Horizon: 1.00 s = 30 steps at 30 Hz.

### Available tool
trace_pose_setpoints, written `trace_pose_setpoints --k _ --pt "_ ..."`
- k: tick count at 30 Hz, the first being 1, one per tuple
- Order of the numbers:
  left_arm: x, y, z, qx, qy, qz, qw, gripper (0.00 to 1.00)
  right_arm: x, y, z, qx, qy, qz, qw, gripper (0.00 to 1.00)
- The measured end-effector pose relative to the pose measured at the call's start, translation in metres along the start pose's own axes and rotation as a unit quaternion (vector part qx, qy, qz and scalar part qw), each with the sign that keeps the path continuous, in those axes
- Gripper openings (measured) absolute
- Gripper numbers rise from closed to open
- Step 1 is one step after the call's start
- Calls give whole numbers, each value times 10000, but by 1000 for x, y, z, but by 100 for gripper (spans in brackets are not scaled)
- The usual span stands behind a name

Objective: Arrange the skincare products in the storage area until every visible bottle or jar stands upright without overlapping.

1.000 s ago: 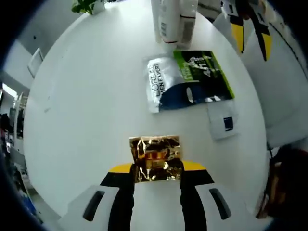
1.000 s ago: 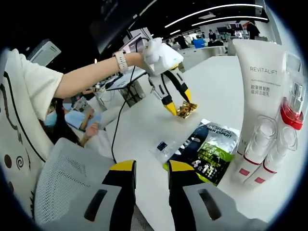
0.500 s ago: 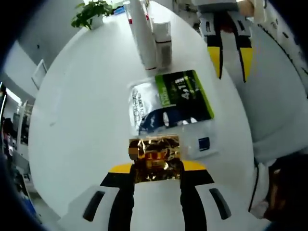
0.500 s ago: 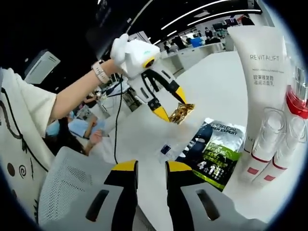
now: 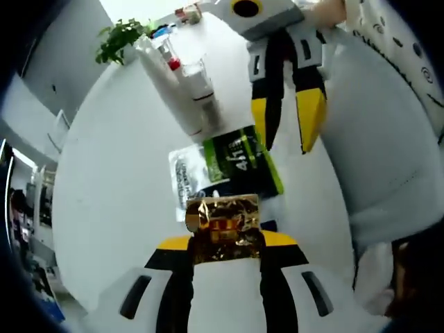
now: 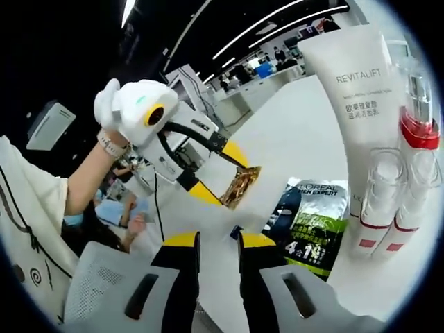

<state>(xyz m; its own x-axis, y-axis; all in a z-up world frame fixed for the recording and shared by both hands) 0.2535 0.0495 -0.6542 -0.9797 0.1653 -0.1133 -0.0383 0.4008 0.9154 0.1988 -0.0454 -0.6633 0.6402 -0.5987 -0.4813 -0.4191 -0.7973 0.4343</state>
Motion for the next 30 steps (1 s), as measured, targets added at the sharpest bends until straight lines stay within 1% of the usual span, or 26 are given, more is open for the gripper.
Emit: trace_pose_setpoints --k 3,4,5,7,10,12,18,21,23,25,27,30 --pt "9 5 -12 11 -219 -53 9997 31 -4 -2 -1 94 -232 -36 9997 21" --pt "7 6 -11 8 -250 -72 9997 31 -4 -2 -1 123 -276 -25 9995 21" --pt "8 7 -15 20 -339 -126 9993 31 -3 -2 -2 184 -333 -5 9993 20" --pt "12 10 -20 4 -452 -135 9989 31 -2 -2 -3 214 -504 -42 9985 19" --pt "17 13 -30 141 -575 -146 9981 31 0 0 -6 308 -614 -56 9976 17" --pt "21 13 -36 142 -691 -170 9974 31 1 2 -7 346 -692 -58 9970 17" --pt "27 14 -47 137 -888 -204 9957 31 4 7 -12 519 -929 -65 9943 16" --pt "32 16 -55 168 -1033 -193 9943 31 2 9 -15 599 -1092 -149 9921 14" --pt "33 16 -57 147 -1078 -213 9938 31 1 9 -15 615 -1117 -189 9917 12" --pt "32 17 -57 120 -1113 -265 9934 31 0 10 -17 646 -1155 -214 9910 12" --pt "33 18 -59 102 -1171 -301 9926 31 0 12 -19 730 -1289 -274 9886 10" --pt "35 19 -62 130 -1228 -305 9919 31 -1 13 -19 704 -1366 -382 9874 7"
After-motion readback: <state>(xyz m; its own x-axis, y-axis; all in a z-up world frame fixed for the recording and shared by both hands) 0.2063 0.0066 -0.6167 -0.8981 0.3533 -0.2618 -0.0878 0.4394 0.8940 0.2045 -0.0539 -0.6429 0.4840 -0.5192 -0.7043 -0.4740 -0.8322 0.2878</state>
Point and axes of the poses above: the point that each gripper's makers call its tool centre point, and the gripper's own axes: y roughly backward along the fingers, x roughly to its right, z roughly out of its underside, the point moved 4 cm from there along y, roughly backward along the fingers, and after that the axes turned 6 degrees about z, right-handed, at the moved point
